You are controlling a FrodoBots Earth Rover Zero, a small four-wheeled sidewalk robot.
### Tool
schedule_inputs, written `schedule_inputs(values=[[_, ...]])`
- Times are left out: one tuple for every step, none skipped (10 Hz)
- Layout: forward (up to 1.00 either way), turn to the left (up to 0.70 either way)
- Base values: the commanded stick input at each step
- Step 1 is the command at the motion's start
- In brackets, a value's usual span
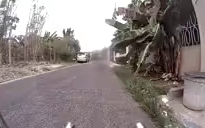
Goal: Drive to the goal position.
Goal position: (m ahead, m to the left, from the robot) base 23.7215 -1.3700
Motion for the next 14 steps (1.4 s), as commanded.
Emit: schedule_inputs(values=[[0.09, 0.01], [0.09, 0.01], [0.09, 0.01], [0.1, 0.01], [0.1, 0.01], [0.09, 0.01], [0.09, 0.01], [0.09, 0.01], [0.09, 0.01], [0.1, 0.01], [0.1, 0.01], [0.1, 0.01], [0.1, 0.01], [0.1, 0.01]])
